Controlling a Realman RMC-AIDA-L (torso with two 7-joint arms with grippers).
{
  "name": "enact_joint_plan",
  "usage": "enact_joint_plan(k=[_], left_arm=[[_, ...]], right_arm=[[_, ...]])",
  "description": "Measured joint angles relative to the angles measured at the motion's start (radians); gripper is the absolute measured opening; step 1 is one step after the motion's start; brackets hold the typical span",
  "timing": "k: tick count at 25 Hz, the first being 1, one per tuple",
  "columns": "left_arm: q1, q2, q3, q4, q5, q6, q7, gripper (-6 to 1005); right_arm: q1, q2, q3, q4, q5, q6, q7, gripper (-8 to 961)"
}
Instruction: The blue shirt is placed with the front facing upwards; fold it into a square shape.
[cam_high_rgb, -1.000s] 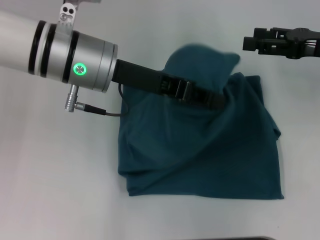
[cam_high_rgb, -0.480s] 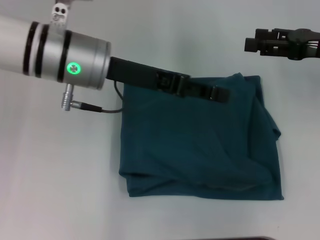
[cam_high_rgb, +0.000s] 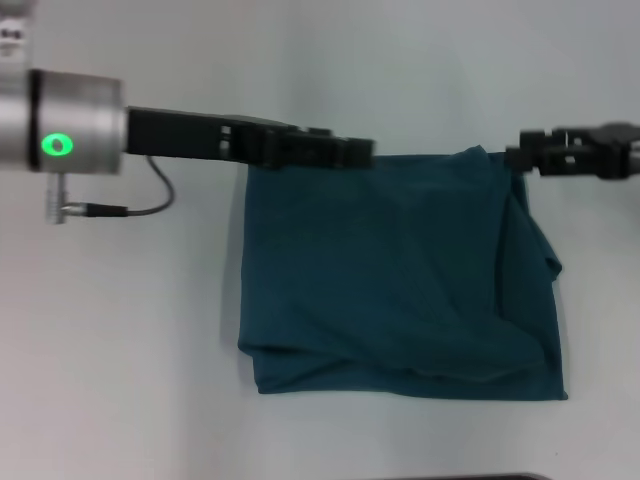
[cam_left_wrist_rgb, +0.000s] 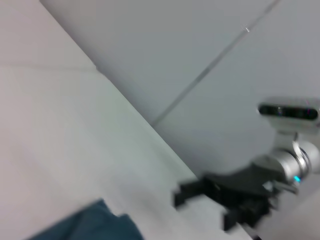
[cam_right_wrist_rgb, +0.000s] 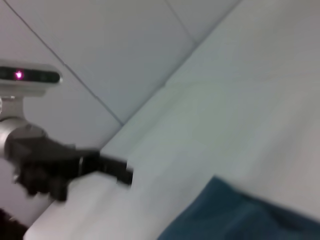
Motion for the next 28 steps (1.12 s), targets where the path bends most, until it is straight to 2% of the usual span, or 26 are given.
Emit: enact_joint_plan(k=[1,9,16,21,28], left_arm=[[0.017,0.002,-0.018,-0.007,0.000,0.000,0.017,885],[0.090,0.008,-0.127,0.002,0.001,-0.018,0.132,932],[0.105,0.009,-0.140,0.017,0.001,-0.023,0.174,932],[0.106,0.009,-0.141,0.017,0.002,-0.023,0.189,932],[0.106,0.011,-0.142,0.019,0.005,-0.025,0.194,932]], right_arm=[[-0.006,-0.003,-0.005,0.000,-0.010,-0.012,0.022,836],[-0.047,-0.006,-0.015,0.009,-0.117,-0.060,0.164,819],[-0.074,0.002,-0.019,0.033,-0.123,-0.027,0.218,805],[-0.055,0.007,-0.048,0.099,-0.136,0.048,0.221,795],[-0.021,0.034,-0.069,0.118,-0.146,0.119,0.222,781]])
